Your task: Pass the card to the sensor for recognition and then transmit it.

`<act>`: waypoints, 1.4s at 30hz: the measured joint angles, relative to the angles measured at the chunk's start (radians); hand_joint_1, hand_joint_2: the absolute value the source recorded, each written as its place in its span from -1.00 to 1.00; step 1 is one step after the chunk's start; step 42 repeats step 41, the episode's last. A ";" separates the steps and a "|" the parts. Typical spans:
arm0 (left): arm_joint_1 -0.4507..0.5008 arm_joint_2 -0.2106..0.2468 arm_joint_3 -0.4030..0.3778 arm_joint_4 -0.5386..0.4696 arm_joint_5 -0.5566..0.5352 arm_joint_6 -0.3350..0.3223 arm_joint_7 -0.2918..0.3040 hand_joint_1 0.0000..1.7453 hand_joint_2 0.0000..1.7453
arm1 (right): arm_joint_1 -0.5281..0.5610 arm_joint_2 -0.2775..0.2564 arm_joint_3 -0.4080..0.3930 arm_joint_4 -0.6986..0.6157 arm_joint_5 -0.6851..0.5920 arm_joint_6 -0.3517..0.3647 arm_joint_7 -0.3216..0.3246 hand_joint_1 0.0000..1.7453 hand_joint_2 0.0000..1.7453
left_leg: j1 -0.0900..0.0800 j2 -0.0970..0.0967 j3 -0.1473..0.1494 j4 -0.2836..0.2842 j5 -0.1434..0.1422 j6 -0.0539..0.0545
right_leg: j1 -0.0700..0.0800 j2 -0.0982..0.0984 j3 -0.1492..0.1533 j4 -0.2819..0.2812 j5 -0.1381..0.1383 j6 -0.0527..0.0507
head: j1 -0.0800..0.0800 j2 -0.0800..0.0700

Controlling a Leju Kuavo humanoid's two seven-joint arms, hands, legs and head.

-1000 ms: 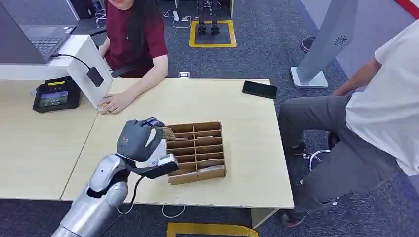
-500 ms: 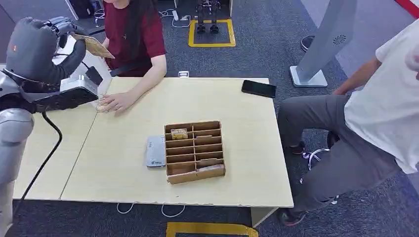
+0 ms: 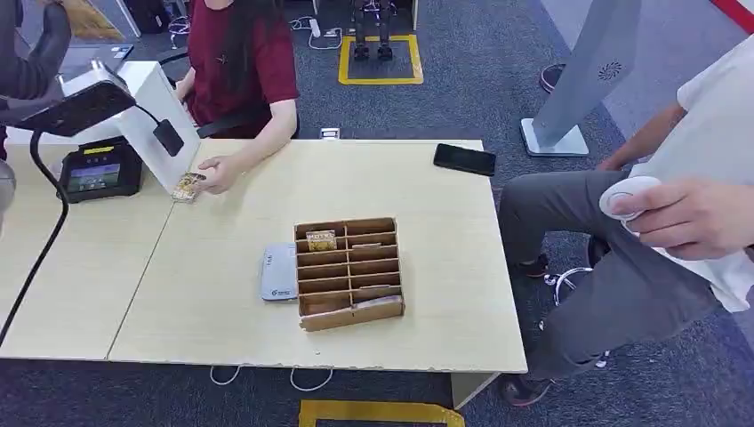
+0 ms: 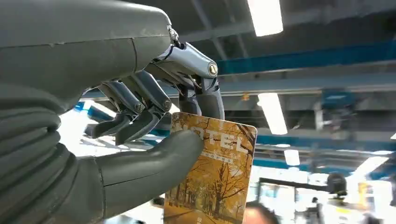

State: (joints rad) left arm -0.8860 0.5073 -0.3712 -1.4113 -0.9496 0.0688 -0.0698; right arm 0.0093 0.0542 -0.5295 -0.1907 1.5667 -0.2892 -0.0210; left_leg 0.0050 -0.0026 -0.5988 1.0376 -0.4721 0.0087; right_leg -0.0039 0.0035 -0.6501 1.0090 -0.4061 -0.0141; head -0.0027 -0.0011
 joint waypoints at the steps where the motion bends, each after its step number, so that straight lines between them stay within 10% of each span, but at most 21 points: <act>1: 0.009 -0.008 0.001 0.031 -0.029 0.023 0.009 1.00 1.00 | -0.001 0.000 0.000 0.000 0.001 0.000 0.000 -1.00 1.00 | 0.000 0.000 0.000 0.000 0.000 0.000 | 0.000 0.000 0.000 0.000 0.000 0.000 | 0.000 0.000; 17: 0.065 -0.149 0.056 0.460 -0.309 0.222 0.126 1.00 1.00 | -0.016 -0.008 0.010 0.000 0.002 0.004 0.009 -1.00 1.00 | -0.001 0.000 -0.001 0.000 0.000 0.000 | -0.001 0.000 0.000 0.000 0.000 0.000 | 0.000 0.000; 31: 0.092 -0.192 0.071 0.562 -0.311 0.223 0.125 1.00 1.00 | -0.019 -0.011 0.021 0.000 0.002 0.004 0.009 -1.00 1.00 | -0.001 0.000 -0.001 0.000 0.000 0.000 | -0.001 0.000 0.000 0.000 0.000 0.000 | 0.000 0.000; 32: 0.096 -0.195 0.071 0.565 -0.311 0.223 0.124 0.94 1.00 | -0.019 -0.011 0.021 0.000 0.002 0.004 0.009 -1.00 1.00 | -0.001 0.000 -0.001 0.000 0.000 0.000 | -0.001 0.000 0.000 0.000 0.000 0.000 | 0.000 0.000; 33: 0.099 -0.197 0.071 0.567 -0.311 0.224 0.123 -0.18 1.00 | -0.019 -0.011 0.022 0.000 0.002 0.005 0.009 -1.00 1.00 | -0.001 0.000 -0.001 0.000 0.000 0.000 | -0.001 0.000 0.000 0.000 0.000 0.000 | 0.000 0.000; 34: 0.102 -0.199 0.072 0.569 -0.310 0.224 0.122 -0.84 1.00 | -0.019 -0.012 0.023 0.000 0.002 0.005 0.009 -1.00 1.00 | -0.001 0.000 -0.001 0.000 0.000 0.000 | -0.001 0.000 0.000 0.000 0.000 0.000 | 0.001 0.000; 42: 0.148 -0.212 0.094 0.554 -0.265 0.254 0.079 -1.00 1.00 | -0.019 -0.015 0.038 0.000 0.002 0.008 0.009 -1.00 1.00 | -0.001 0.000 -0.001 0.000 -0.001 0.001 | -0.001 0.000 0.000 0.000 0.000 0.000 | 0.000 0.000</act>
